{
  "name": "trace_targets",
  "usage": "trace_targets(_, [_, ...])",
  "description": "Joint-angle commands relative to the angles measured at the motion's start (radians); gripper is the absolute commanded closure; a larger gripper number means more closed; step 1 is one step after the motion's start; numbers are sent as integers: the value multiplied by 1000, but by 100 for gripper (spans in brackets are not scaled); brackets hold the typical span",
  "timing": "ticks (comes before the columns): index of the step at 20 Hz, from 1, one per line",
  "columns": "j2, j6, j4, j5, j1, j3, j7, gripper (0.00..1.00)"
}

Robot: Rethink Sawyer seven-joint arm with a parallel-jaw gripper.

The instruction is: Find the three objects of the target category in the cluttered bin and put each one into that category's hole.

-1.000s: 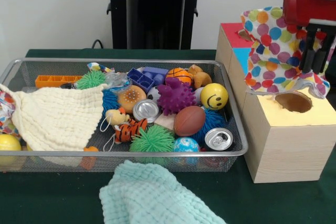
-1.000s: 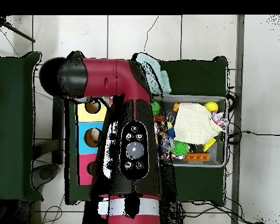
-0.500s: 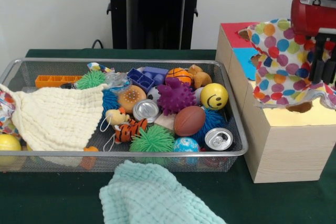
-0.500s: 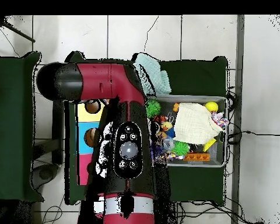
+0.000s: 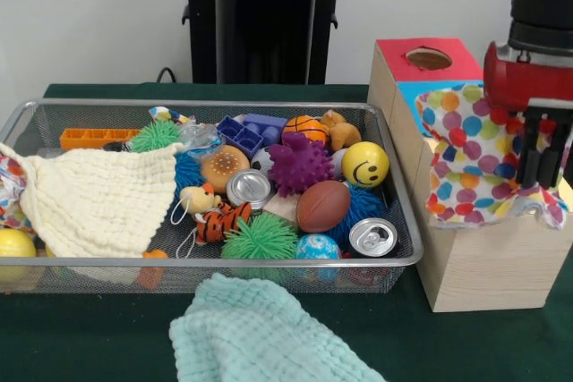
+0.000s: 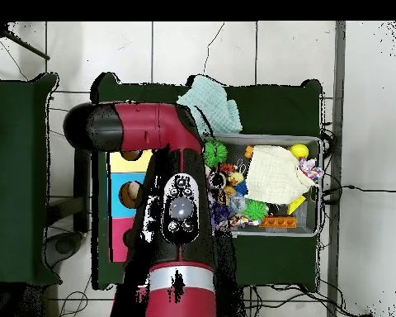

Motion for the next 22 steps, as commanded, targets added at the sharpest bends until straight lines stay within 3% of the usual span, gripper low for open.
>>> trace_targets(1, [77, -45, 155, -6, -21, 62, 106, 100])
trace_targets(7, [42, -7, 202, 3, -7, 40, 120, 100])
trace_targets(14, [-64, 63, 291, 10, 25, 6, 136, 100])
trace_targets(22, [-98, 147, 294, 35, 60, -9, 180, 100])
